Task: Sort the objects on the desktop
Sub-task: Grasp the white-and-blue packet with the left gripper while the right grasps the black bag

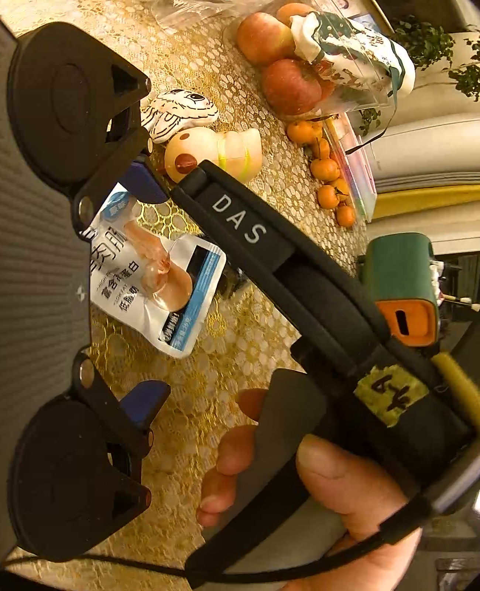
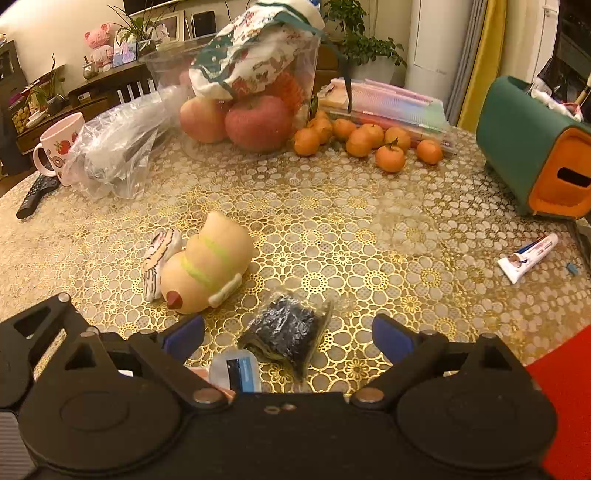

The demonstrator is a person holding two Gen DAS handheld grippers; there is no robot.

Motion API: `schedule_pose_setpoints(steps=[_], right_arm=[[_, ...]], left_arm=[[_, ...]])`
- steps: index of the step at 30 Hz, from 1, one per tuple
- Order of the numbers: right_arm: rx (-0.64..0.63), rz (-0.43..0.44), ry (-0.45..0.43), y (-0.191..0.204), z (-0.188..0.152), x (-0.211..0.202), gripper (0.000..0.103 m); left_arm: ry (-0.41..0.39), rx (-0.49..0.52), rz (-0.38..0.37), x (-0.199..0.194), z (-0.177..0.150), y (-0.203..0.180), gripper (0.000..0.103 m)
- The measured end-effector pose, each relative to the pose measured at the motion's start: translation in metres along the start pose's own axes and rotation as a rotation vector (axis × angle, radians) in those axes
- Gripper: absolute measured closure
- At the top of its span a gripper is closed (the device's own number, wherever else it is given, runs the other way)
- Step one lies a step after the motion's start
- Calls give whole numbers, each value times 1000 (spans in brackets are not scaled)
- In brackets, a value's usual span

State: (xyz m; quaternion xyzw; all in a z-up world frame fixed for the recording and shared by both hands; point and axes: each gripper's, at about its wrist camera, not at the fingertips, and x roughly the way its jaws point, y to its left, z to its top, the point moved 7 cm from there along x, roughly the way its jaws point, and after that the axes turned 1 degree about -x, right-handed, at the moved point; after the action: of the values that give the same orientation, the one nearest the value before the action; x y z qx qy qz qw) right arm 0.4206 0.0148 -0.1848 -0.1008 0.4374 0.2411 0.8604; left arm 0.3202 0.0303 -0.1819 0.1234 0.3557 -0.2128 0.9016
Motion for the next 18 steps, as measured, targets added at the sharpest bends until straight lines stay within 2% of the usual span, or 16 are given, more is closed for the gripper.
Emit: schedule_pose_setpoints(steps=[3,8,12,15,18], right_arm=[[9,-8,7,-2,1,7,7],[28,-6,19,-5,2,14,12],[37,8,12,-5,1,16,14],[34,13,10,-5,0,17,22],[37,18,3,-5,-1,16,32]], left_arm=[[4,-6,11,6,-1,3,1],[-2,-72,-9,8,-4,11,2],[-18,-125,-3,6,-4,18,12],[-28,-129,8,4,-3,18,22],[-33,-131,14,5,-1,20,36]])
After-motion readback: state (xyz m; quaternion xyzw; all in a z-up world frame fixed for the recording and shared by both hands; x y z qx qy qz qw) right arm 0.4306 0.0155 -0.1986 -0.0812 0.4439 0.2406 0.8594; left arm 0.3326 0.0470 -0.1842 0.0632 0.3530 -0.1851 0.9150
